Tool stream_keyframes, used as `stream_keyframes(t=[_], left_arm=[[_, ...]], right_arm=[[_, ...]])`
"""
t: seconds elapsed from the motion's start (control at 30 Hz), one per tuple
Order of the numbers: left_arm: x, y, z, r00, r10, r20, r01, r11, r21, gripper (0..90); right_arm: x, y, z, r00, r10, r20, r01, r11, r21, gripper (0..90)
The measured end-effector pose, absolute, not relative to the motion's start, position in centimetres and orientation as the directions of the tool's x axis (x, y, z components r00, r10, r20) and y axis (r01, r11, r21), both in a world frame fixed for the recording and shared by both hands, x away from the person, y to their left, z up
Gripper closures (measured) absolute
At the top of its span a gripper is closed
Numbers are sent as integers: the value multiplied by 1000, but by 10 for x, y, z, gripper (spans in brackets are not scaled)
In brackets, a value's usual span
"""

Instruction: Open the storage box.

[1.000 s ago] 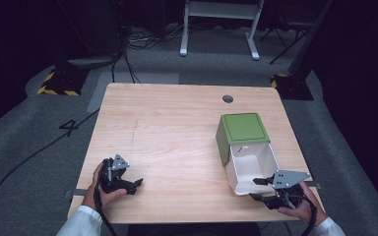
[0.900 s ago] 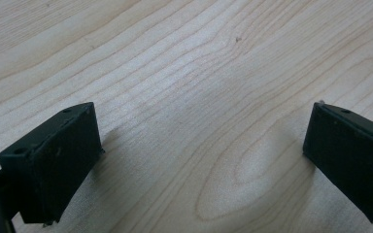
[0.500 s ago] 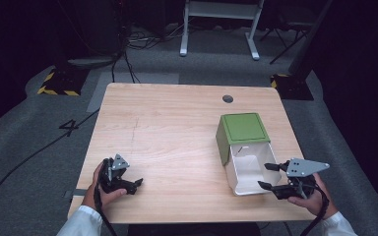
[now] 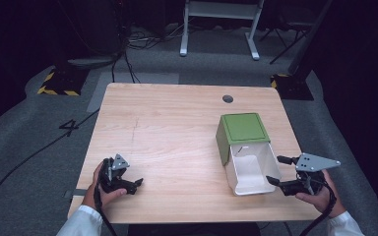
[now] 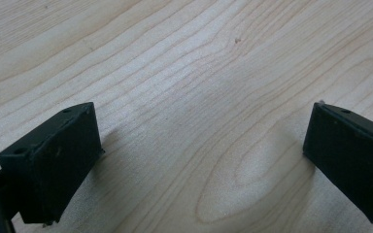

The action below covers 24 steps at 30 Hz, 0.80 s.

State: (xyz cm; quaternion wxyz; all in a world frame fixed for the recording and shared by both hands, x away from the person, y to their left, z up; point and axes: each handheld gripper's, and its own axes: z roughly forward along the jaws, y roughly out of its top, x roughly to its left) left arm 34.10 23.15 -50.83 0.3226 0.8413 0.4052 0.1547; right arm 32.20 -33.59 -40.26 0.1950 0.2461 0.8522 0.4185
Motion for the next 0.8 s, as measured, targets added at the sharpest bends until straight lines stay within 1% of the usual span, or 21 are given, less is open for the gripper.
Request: stream_keyframes(t=[0.37,0.5,0.8], left_arm=[[341,231,-508,624,781,-2,582,-464,668,4],[341,231,-508,624,781,-2,582,-464,668,4],[341,231,-508,624,781,-2,582,-464,668,4]], right_arm=[[320,-349,-405,-784,610,-114,275,507,817,194],[319,-355,-406,-780,614,-120,283,517,808,193],[312,-370,-413,-778,624,-76,315,492,812,192]])
